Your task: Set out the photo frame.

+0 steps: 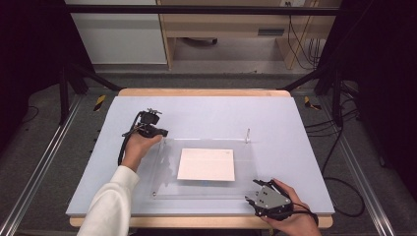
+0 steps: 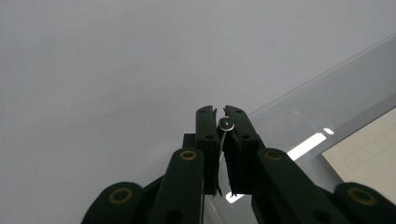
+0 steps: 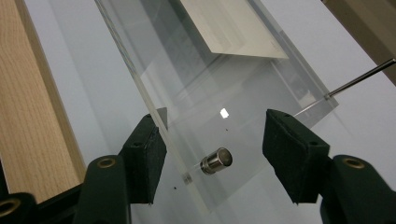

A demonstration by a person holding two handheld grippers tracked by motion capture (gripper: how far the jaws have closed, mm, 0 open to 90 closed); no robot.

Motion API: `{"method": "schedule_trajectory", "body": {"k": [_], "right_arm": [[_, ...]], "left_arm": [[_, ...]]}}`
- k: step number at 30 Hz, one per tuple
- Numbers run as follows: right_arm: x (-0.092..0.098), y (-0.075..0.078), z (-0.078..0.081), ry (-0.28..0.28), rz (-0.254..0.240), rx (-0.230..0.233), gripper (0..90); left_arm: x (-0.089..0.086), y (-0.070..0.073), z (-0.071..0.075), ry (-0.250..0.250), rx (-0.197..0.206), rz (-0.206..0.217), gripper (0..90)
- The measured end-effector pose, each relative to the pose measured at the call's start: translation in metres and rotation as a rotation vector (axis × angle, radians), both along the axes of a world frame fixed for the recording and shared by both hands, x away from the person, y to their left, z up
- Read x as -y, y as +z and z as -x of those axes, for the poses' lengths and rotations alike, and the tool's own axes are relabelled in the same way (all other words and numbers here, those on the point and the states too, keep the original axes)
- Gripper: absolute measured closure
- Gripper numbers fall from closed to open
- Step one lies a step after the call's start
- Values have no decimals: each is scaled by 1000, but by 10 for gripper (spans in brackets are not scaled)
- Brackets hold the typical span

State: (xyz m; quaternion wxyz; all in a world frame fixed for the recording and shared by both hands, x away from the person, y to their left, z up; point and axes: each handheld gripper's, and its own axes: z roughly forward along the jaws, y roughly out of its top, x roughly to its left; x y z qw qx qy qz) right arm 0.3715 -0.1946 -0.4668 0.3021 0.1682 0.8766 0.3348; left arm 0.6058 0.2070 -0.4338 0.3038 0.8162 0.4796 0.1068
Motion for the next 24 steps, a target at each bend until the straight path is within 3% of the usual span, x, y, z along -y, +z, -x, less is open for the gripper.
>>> {"method": "schedule_trajectory", "body": {"k": [6,10,11,12,13,14,17,18,19,21,23,24], "right_arm": [[0,0,0,2,2,2,409],[0,1,0,8,1,4,418],[0,1,0,7,-1,5,421],[0,2,0,7,-2,5,423],[-1,2,1,5,-2,6,427],[-1,3,1,5,-4,8,429],[0,5,1,2,-8,15,444],[0,5,1,2,-8,15,444],[1,7,2,-4,-21,25,460],[2,11,2,-12,-38,42,477],[3,14,2,-23,-52,52,492],[3,14,2,-23,-52,52,492]], "left_arm": [[-2,-1,2,9,17,-3,775],[-7,1,7,3,118,50,598],[-7,1,7,3,118,50,557],[-8,5,13,-7,165,61,528],[-8,5,13,-7,165,61,531],[-9,8,21,-32,203,56,528],[-10,15,38,-64,255,31,511],[-10,15,38,-64,255,31,504],[-12,17,44,-78,268,35,493],[-17,24,63,-126,314,91,464],[-20,28,76,-162,339,96,445],[-20,28,76,-162,339,96,433]]}}
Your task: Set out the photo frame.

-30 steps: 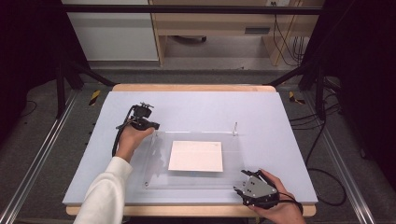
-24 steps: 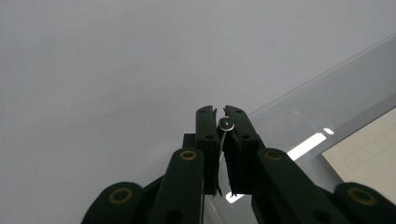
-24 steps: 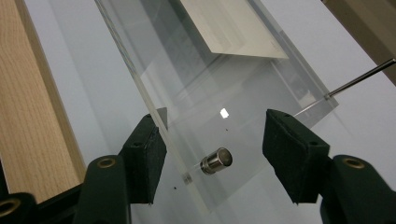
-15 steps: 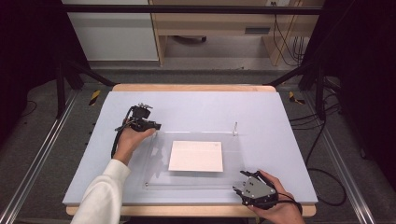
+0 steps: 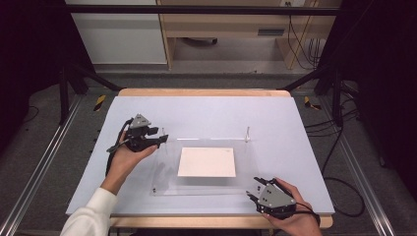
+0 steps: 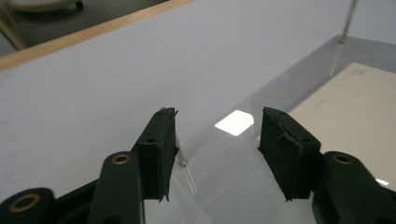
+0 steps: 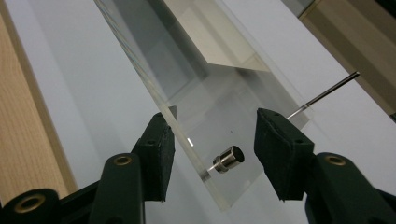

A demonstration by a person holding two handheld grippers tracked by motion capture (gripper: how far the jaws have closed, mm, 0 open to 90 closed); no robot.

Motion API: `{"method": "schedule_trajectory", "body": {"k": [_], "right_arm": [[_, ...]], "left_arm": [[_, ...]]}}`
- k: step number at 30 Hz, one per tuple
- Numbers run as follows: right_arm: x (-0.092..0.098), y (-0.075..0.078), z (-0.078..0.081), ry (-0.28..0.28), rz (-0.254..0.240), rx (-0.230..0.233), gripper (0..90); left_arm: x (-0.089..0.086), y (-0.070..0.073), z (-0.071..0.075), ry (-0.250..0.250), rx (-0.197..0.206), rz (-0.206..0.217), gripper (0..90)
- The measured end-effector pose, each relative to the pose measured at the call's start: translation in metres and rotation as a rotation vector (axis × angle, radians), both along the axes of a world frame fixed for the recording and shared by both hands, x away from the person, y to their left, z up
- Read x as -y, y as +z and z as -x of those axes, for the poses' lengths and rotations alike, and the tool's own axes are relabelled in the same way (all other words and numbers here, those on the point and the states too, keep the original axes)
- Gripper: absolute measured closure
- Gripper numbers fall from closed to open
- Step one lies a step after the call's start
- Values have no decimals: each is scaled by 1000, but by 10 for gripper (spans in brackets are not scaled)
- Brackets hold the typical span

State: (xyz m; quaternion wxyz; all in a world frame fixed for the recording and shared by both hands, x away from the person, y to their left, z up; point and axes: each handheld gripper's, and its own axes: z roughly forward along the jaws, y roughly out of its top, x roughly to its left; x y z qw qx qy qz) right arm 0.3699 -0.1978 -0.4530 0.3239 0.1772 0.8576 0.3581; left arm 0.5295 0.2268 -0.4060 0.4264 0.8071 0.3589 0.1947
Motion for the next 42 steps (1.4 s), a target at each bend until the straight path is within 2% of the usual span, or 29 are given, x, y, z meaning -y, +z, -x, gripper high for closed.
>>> {"method": "schedule_trajectory", "body": {"k": [1,3,5,7,9,10,12,13,14,15,21,24,28,33,38,40,42], "right_arm": [[0,3,-1,-5,-10,2,497],[1,4,-1,-8,-10,3,500],[1,8,-2,-15,-12,3,513],[1,12,-3,-20,-17,0,520],[1,14,-4,-21,-21,0,522],[1,18,-5,-33,-38,-6,524],[1,22,-6,-44,-50,-10,531],[0,25,-7,-47,-49,-11,536],[0,27,-8,-50,-49,-13,542],[0,30,-8,-51,-46,-12,547],[-1,43,-14,-56,-41,-37,560],[-2,51,-18,-59,-39,-46,573],[-1,56,-22,-62,-50,-65,573],[1,62,-28,-56,-81,-83,573],[2,69,-34,-48,-77,-109,574],[2,73,-36,-48,-78,-121,574],[2,77,-40,-49,-84,-135,574]], "left_arm": [[-3,3,12,-19,6,3,416],[-4,4,17,-26,14,6,383],[-8,6,30,-43,32,27,353],[-9,9,35,-53,35,3,296],[-9,11,38,-55,48,6,253],[-11,16,41,-59,61,25,232],[-13,21,45,-102,93,36,162],[-13,21,45,-102,93,36,160],[-13,24,50,-129,121,33,154],[-14,26,53,-135,128,33,142],[-15,38,62,-148,167,40,137],[-17,50,68,-152,201,71,137],[-17,59,73,-164,213,87,141],[-13,68,81,-195,230,68,153],[-10,71,84,-210,264,32,153],[-9,71,85,-213,265,30,163],[-7,73,87,-230,269,11,183]]}}
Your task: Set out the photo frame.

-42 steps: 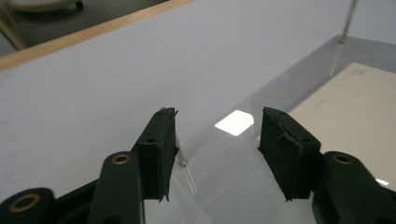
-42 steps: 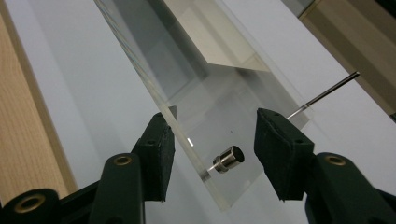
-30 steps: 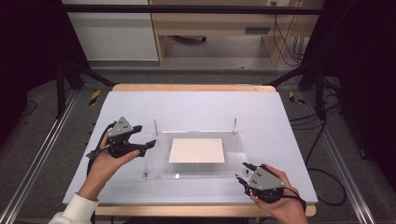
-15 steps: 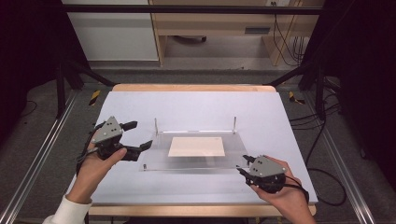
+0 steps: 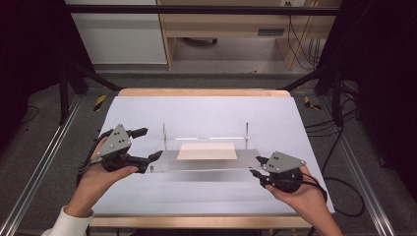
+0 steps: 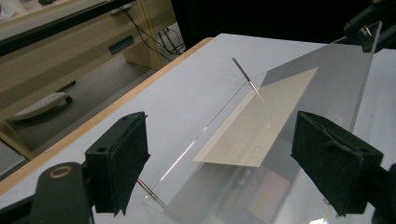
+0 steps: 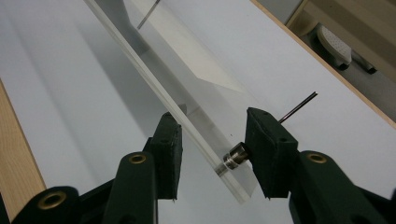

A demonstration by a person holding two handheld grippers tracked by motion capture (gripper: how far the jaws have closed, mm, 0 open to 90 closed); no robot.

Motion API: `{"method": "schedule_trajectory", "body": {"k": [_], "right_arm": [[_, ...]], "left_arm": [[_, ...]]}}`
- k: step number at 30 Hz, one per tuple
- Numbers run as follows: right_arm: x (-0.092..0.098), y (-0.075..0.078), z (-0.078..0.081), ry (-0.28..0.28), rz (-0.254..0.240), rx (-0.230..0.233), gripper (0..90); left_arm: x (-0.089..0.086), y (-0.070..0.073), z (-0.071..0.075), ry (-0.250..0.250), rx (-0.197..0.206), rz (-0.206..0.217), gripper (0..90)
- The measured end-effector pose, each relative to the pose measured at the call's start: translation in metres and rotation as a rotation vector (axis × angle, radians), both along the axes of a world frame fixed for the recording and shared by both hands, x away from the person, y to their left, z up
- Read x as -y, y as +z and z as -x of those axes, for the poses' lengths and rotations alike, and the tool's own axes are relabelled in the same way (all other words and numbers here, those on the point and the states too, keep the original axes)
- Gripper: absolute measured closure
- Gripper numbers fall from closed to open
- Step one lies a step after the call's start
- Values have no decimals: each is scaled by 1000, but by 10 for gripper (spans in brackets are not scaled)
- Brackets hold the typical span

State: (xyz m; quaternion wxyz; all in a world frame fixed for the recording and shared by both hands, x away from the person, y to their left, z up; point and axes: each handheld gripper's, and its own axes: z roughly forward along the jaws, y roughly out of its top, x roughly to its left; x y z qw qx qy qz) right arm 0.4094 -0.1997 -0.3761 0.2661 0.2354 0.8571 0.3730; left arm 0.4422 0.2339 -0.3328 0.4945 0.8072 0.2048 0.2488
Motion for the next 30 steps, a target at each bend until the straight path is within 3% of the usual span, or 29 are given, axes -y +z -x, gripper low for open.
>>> {"method": "schedule_trajectory", "body": {"k": [5,8,15,16,22,24,30], "right_arm": [[0,9,-7,-7,-9,-21,578],[0,13,-11,-6,-14,-30,583],[0,23,-19,-10,-18,-54,591],[0,23,-19,-10,-18,-54,591],[0,29,-25,-11,-19,-73,594],[0,30,-26,-12,-13,-76,596],[0,32,-29,-12,-23,-85,596]], "left_arm": [[0,8,5,-21,9,19,183],[2,12,7,-37,17,8,204],[18,10,6,-74,25,-113,238],[18,10,6,-74,25,-113,245],[26,6,13,-86,63,-180,298],[30,3,18,-90,91,-221,312],[32,-2,20,-98,109,-245,382]]}}
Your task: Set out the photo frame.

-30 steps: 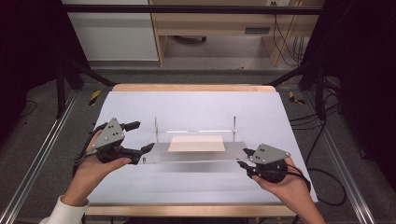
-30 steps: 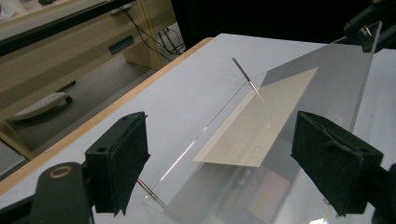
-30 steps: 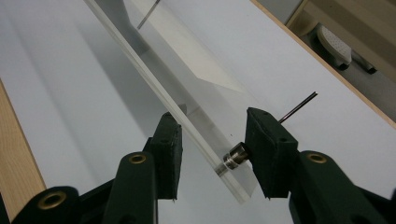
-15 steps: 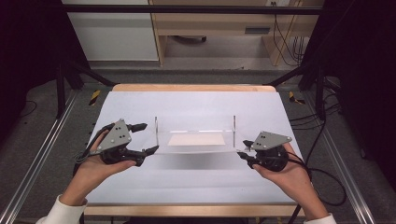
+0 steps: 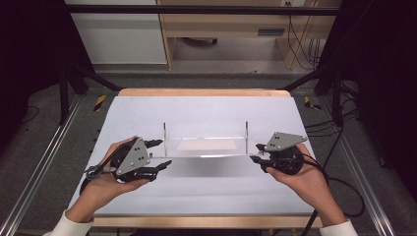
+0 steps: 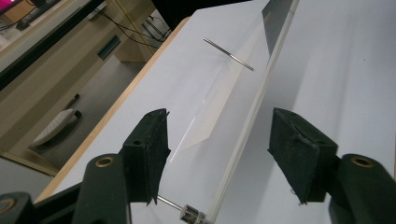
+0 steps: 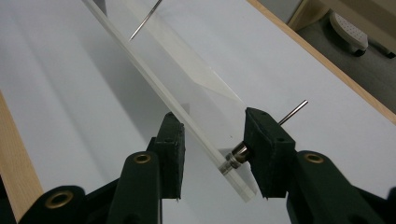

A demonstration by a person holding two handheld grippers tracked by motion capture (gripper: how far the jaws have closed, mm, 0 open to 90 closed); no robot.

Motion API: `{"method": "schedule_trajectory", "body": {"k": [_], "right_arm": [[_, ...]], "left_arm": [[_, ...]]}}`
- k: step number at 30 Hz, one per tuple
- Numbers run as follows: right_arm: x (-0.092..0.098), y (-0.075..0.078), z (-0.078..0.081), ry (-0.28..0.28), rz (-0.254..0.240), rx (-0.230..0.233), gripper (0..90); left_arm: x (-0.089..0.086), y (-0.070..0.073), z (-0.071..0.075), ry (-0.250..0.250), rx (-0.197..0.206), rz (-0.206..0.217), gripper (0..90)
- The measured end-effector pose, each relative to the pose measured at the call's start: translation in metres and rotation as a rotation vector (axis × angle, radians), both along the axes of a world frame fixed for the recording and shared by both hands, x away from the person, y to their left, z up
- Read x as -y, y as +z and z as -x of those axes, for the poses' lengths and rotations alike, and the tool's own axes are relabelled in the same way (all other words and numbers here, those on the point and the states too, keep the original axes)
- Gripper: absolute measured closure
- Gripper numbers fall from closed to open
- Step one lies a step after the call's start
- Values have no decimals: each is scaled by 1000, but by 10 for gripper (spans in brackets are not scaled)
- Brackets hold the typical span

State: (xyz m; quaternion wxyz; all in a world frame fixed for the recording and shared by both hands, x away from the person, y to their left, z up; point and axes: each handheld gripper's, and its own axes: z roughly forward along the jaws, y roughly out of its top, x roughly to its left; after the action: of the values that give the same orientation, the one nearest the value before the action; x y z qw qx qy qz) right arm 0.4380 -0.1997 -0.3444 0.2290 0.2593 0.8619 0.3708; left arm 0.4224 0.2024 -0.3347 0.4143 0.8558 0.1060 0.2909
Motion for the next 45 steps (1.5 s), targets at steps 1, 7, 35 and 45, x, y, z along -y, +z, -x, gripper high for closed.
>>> {"method": "schedule_trajectory", "body": {"k": [1,7,35,45], "right_arm": [[0,0,0,0,1,0,596],[0,1,-1,-2,1,-4,596],[1,2,-4,3,-8,-11,593],[9,-12,-1,-11,-10,35,468]], "left_arm": [[1,-2,0,-1,1,-7,397],[5,-8,0,3,14,-36,485],[10,-15,-3,14,55,-105,716],[10,-14,-4,15,42,-102,715]]}}
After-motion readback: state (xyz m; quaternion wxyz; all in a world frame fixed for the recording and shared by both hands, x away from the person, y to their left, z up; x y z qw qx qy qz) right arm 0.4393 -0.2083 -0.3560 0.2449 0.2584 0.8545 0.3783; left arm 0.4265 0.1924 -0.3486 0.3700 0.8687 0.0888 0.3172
